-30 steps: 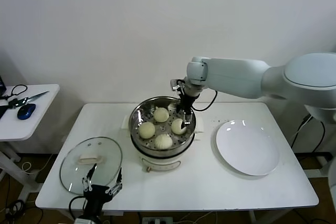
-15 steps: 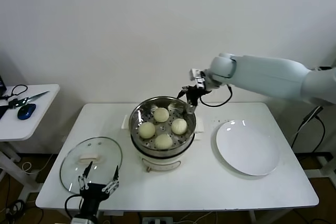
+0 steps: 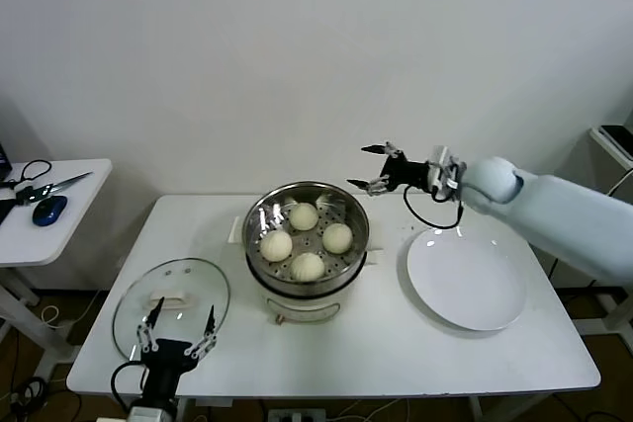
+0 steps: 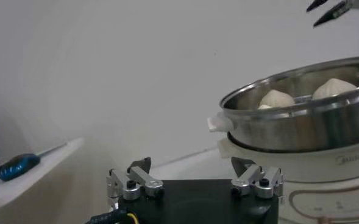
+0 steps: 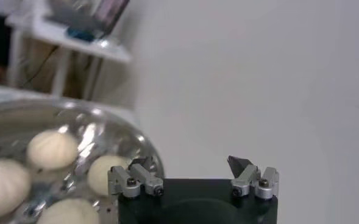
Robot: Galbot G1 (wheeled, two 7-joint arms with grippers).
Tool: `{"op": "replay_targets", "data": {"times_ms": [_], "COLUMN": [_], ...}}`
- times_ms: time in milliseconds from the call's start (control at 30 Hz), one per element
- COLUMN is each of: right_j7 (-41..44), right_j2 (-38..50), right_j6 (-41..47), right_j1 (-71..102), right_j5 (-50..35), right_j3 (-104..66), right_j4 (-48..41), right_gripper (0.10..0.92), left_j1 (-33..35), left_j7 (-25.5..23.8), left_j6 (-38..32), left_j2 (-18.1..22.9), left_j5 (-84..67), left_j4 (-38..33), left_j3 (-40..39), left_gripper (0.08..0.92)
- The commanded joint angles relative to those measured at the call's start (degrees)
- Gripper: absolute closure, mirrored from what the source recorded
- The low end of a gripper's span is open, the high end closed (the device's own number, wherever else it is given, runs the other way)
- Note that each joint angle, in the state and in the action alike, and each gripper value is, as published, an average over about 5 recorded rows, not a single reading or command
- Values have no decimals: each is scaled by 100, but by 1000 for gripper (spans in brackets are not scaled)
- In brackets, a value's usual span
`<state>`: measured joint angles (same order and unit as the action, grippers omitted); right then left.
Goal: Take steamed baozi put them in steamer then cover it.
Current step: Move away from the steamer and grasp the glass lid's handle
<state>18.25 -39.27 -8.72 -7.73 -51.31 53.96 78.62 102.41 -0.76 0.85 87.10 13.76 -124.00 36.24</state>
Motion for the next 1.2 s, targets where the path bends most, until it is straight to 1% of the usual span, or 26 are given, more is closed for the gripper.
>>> {"op": "replay_targets", "data": {"times_ms": [33, 233, 333, 533, 667, 767, 1000, 1200], "right_j7": [-915, -775, -679, -564, -492, -459, -445, -441], "right_j2": [675, 86, -232, -716, -891, -1025, -1232, -1367], "right_j6": [-330, -102, -51, 44, 154, 169, 172, 149], "right_j1": [4543, 6278, 6877, 7674, 8003, 8171, 8369, 8468], "right_j5": [574, 999, 1207, 1374, 1490, 1587, 1795, 1952], "right_j3": [-4959, -6722, -7318, -8129, -8448, -8578, -8724, -8831], "right_j4": [899, 1209, 1316, 1501, 1504, 1476, 1457, 1388], "right_gripper": [203, 203, 203, 203, 203, 203, 203, 203], "left_j1": [-31, -183, -205, -87, -75, -309, -1365, -1936], "left_j7": [7, 21, 24, -143, -139, -2, 404, 457], "left_j6": [60, -1, -58, -133, -196, -201, -63, -49], "left_j2": [-58, -104, -125, -213, -315, -361, -451, -564], "left_j5": [1180, 3266, 4406, 6675, 7757, 8151, 8291, 8140], "left_j4": [-73, -66, -59, 92, 387, 777, 1921, 2687], "left_j3": [158, 360, 414, 452, 347, 266, 340, 325], "left_gripper": [177, 177, 177, 177, 177, 177, 177, 177]}}
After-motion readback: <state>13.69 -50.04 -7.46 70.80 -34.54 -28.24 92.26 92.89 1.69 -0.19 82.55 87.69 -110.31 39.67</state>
